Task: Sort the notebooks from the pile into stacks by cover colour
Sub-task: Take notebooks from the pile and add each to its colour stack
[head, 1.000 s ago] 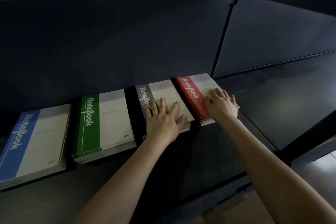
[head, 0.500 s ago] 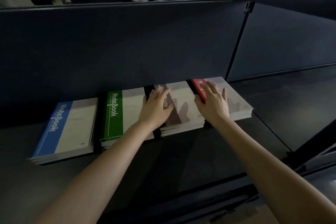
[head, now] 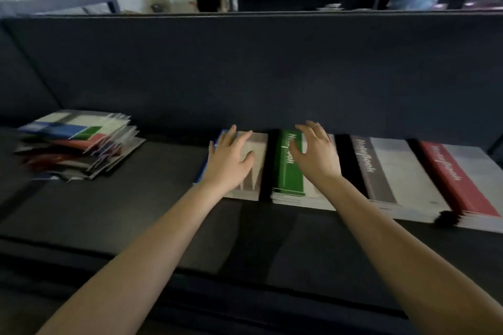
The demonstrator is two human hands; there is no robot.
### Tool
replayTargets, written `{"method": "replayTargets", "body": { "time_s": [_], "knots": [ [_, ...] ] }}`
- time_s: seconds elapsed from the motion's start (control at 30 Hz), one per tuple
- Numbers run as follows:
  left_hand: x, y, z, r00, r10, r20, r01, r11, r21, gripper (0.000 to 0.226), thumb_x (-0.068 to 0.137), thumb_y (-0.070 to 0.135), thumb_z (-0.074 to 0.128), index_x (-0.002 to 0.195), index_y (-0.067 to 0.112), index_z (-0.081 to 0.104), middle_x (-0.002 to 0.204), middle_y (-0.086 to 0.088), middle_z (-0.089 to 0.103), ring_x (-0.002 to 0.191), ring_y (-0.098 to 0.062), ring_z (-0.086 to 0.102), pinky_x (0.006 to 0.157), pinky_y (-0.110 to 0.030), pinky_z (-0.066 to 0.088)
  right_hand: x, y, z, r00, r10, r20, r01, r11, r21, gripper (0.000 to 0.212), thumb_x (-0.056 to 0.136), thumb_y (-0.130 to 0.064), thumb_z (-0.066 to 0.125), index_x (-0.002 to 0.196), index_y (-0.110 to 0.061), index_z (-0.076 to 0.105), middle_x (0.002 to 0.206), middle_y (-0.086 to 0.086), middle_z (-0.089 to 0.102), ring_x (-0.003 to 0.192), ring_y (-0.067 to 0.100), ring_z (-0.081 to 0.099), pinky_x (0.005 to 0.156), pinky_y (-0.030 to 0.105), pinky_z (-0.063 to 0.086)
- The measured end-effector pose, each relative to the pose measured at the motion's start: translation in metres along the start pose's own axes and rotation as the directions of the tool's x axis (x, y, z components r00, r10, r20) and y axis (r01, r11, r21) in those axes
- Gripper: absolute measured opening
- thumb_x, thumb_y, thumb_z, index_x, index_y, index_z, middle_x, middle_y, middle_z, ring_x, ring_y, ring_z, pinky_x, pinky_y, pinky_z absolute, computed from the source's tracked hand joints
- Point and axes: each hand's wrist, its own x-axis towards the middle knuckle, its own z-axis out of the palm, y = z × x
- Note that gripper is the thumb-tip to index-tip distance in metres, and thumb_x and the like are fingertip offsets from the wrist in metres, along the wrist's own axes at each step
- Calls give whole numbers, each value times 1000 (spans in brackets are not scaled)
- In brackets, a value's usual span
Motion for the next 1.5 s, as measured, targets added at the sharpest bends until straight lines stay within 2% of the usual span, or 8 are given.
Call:
{"method": "replayTargets", "body": {
  "time_s": [0.13,0.47,0.7,0.93,1.17,1.3,1.4,1.5],
  "knots": [
    [-14,-41,-34,998,-59,-34,61,997,45,51,100,31,44,149,28,28,161,-3,8,148,-26,5,119,-44,6,5,-48,33,997,-68,39,66,996,58,47,94,-30,51,139,-16,46,149,4,37,141,22,28,115,37,24],
    [-42,-124,-80,980,-162,-111,160,987,-28,50,97,31,50,146,30,35,161,-2,11,148,-24,10,117,-46,21,3,-136,96,972,-178,155,150,973,174,50,94,-31,53,141,-17,42,149,3,37,137,21,35,111,34,32],
    [-47,-172,-105,971,-192,-143,188,981,-37,51,96,29,53,144,27,38,159,-5,16,147,-24,13,117,-45,22,3,-187,134,948,-220,230,178,965,191,53,93,-35,52,143,-22,38,152,-1,32,135,23,37,106,41,39],
    [-50,-218,-138,952,-230,-200,222,973,-63,49,94,22,54,142,21,42,156,-8,23,144,-27,20,117,-44,21,16,-230,164,936,-249,250,206,961,187,54,94,-34,52,144,-19,37,152,2,32,137,20,35,107,42,39],
    [-59,-273,-163,929,-297,-219,287,955,-75,48,95,23,53,142,25,41,156,-4,25,143,-25,22,115,-48,25,25,-283,206,914,-289,286,245,952,182,54,95,-35,51,144,-20,37,151,1,33,137,19,35,108,41,38],
    [-60,-302,-173,907,-375,-192,363,927,-96,51,96,27,52,144,30,36,159,-2,18,145,-24,19,115,-50,26,32,-306,231,900,-308,310,263,948,178,53,94,-38,51,143,-20,38,150,1,35,129,20,45,103,40,44],
    [-59,-325,-178,905,-388,-176,369,920,-133,52,95,30,53,144,31,36,159,0,18,141,-24,29,112,-49,32,44,-320,246,894,-332,300,298,942,156,54,95,-38,50,144,-17,37,152,3,32,139,20,32,112,40,33],
    [-55,-345,-182,904,-388,-179,363,919,-155,52,95,30,54,144,31,36,159,2,18,144,-21,22,114,-48,29,58,-336,256,897,-332,292,313,943,110,57,97,-38,48,147,-14,32,156,4,25,146,18,15,119,37,19]
  ]
}}
